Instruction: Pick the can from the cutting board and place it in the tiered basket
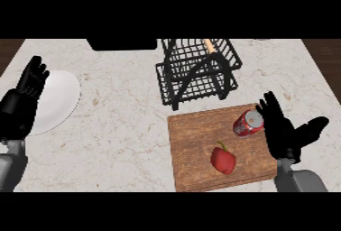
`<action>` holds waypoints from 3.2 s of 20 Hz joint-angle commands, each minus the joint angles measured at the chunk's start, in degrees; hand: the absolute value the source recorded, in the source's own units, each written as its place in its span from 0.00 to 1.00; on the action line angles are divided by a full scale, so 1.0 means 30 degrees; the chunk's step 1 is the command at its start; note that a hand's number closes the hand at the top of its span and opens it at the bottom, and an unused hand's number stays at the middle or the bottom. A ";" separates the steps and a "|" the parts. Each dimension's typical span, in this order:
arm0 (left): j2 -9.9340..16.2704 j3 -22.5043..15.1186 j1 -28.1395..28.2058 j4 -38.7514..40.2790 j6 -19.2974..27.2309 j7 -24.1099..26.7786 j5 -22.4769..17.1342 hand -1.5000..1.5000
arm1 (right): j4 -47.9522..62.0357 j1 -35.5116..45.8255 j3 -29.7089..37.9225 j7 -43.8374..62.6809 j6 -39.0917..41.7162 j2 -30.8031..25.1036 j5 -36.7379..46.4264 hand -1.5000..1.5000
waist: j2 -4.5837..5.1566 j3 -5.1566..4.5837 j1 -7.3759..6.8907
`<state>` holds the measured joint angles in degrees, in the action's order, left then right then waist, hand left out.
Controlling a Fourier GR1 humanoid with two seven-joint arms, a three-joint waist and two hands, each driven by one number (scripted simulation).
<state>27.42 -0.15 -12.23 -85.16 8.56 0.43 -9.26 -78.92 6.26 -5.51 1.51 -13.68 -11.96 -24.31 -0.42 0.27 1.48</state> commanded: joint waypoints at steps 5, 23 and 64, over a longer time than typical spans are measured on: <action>-0.2527 -0.2033 -0.0048 -0.0580 0.0918 0.0059 0.0653 0.50 | -0.1453 0.5542 0.1521 0.0178 0.8757 -0.1406 -0.5646 1.00 | 0.0216 0.0094 -0.1211; -0.4953 -0.3914 0.0244 -0.0443 0.2541 -0.0179 0.1838 0.50 | 0.4024 0.7993 0.5432 0.4551 2.8022 -1.0402 -1.2559 0.00 | 0.0553 0.0043 -0.1129; -0.6286 -0.4361 -0.0274 -0.0678 0.3609 -0.1521 0.3436 0.50 | -1.0625 0.7496 0.5263 -0.0886 3.0963 -0.9658 0.8735 0.00 | 0.0408 0.0016 -0.1066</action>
<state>9.53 -13.42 -11.31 -87.77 18.42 -2.67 0.44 -110.87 27.96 11.11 6.92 70.45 -40.28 -3.12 0.71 0.32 -1.74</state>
